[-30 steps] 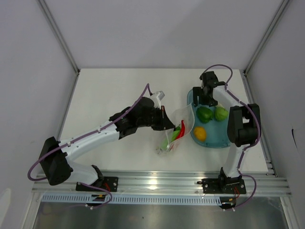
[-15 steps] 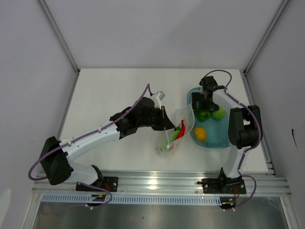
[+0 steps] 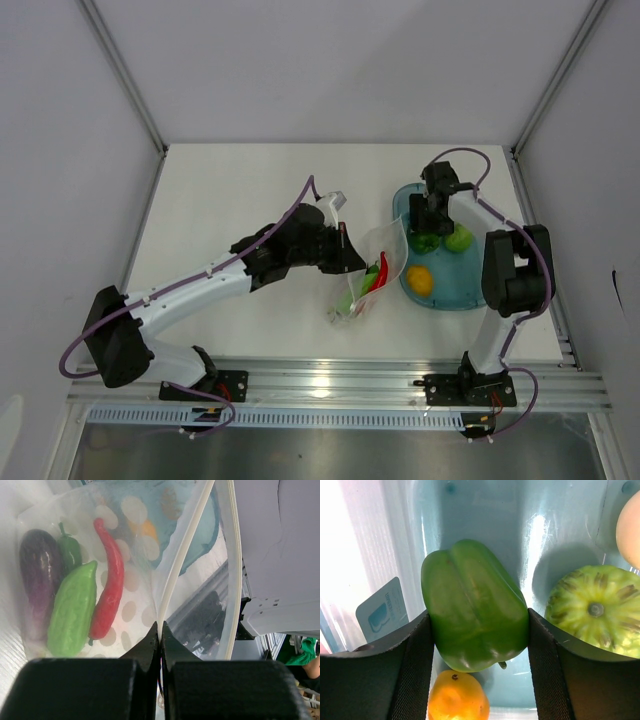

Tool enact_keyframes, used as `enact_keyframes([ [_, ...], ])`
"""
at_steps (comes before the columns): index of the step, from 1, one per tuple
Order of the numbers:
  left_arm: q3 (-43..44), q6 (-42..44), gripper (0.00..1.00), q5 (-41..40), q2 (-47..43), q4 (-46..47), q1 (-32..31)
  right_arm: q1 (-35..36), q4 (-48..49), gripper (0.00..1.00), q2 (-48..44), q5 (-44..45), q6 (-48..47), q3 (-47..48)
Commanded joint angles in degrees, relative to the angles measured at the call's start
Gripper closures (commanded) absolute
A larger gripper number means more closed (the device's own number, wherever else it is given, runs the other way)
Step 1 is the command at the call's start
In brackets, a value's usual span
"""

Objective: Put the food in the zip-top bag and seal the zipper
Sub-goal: Pick up the fake vegetable from the bin.

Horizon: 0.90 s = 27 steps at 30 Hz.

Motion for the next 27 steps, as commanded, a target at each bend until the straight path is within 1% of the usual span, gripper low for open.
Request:
enact_keyframes([
  [1,0.5,0.7,0.99,0.7,-0.2,1.1,0.3,0.2,0.4,0.60,-1.3,0.5,0.7,-1.4],
  [2,0.2,0.5,0.99,0.7,-0.2,1.1,0.3,0.2,0.5,0.61,-1.7,1.0,1.3,-1.6],
  [3,0.5,0.5,0.99,0.8,-0.3,1.2,0.3,0.1,0.6,0.72,-2.2,1.5,1.5,-1.7],
  [4,0.4,0.5,0.99,0.8,-0.2,1.1,0.3,0.1,0.7,0.77,-3.0,2.0,1.9,-1.9],
  [6,0.6,0.5,0.99,0.9,0.0,1.0,0.3,0.1,1.7,0.84,-6.7,1.9,3.0,-3.0],
  [11,2.0,0.8,0.99,0.5,0.4,-0.8,0.3,0.2,-1.4,0.86,-14.9,1.7,5.4,-2.6],
  [12,2.4,0.8,0.99,0.4,0.5,-1.1,0.3,0.2,-2.1,0.86,-18.3,1.6,6.5,-2.6],
  [14,3.0,0.8,0.99,0.6,0.8,-1.5,0.2,0.2,-4.4,0.86,-22.1,0.4,8.1,-2.6],
  [15,3.3,0.9,0.99,0.6,0.9,-1.5,0.3,0.1,-5.1,0.86,-26.1,-1.2,9.6,-2.5],
  [18,3.5,0.8,1.00,0.0,0.8,-1.6,0.3,0.8,-8.2,0.87,-32.5,-3.8,12.5,-2.4],
  [19,3.5,0.8,0.99,-0.1,0.8,-1.7,0.3,1.1,-8.5,0.87,-37.1,-7.0,15.0,-3.0],
  [20,3.5,0.8,1.00,-0.1,0.8,-1.7,0.3,1.8,-9.1,0.88,-39.3,-8.3,16.2,-3.3],
  [21,3.5,0.8,0.99,-0.1,0.8,-1.6,0.3,2.2,-9.6,0.90,-41.2,-9.6,17.4,-3.3],
  [22,3.6,0.8,0.99,-0.1,0.9,-1.4,0.3,2.7,-9.9,0.91,-43.2,-10.1,20.0,-3.3],
  [23,3.6,0.8,0.99,-0.1,0.9,-1.3,0.2,4.1,-10.0,0.92,-46.6,-10.9,21.1,-3.2],
  [24,3.6,0.7,0.99,0.0,0.8,-1.2,0.3,5.0,-9.9,0.92,-48.0,-12.2,22.1,-3.1],
  [25,3.3,0.7,0.99,-0.3,0.8,-1.2,0.3,6.1,-10.3,0.92,-50.3,-12.3,23.9,-2.6],
  [27,3.4,0.4,0.99,-0.3,0.8,-1.3,0.3,10.3,-11.8,0.92,-51.3,-10.4,25.3,-1.4],
])
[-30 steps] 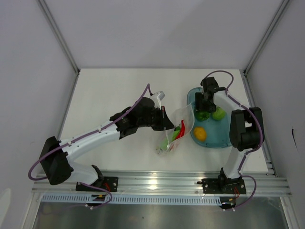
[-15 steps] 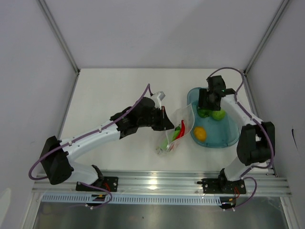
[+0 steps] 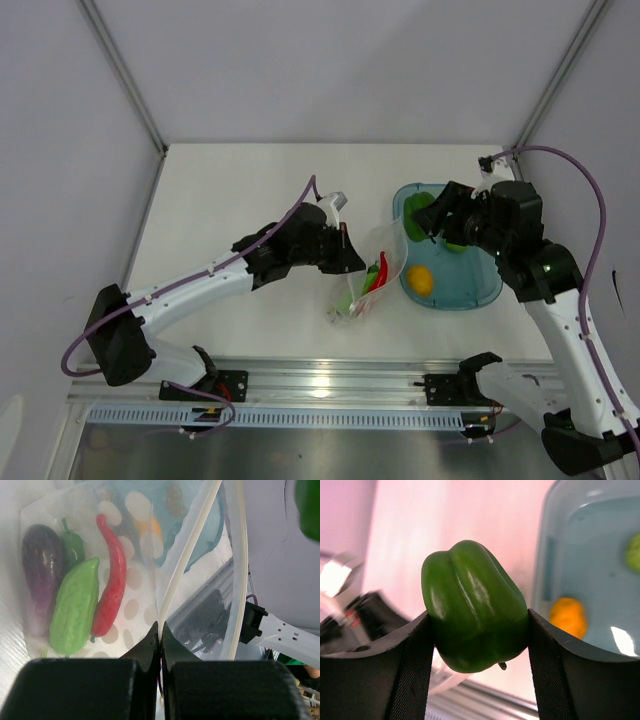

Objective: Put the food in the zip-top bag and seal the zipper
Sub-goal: Pick up the fake vegetable from the bin, then place the fake vegetable in the zipper food storage bag.

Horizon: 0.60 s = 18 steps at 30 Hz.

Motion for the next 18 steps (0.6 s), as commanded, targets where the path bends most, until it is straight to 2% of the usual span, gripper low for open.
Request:
enact_keyframes([
  [1,2.4,0.4,0.99,-0.2,-0.1,0.3,0.3,5.2,-4.0,0.92,-1.6,-0.4,6.2,2.8],
  [4,3.0,0.4,1.00,-0.7,-0.2,-0.3,0.3,10.7,-7.3,0.91,-2.0,1.3,9.1,4.7],
  [9,2.6,0.5,0.99,-0.9,-0.5,-0.4,0.3,17.8,-6.5,0.91,-2.3,1.0,16.0,1.6],
  [18,1.3,0.1,0.99,-0.7,-1.1,0.9,0.2,18.5,-1.4,0.91,-3.2,4.2,24.8,-8.2],
])
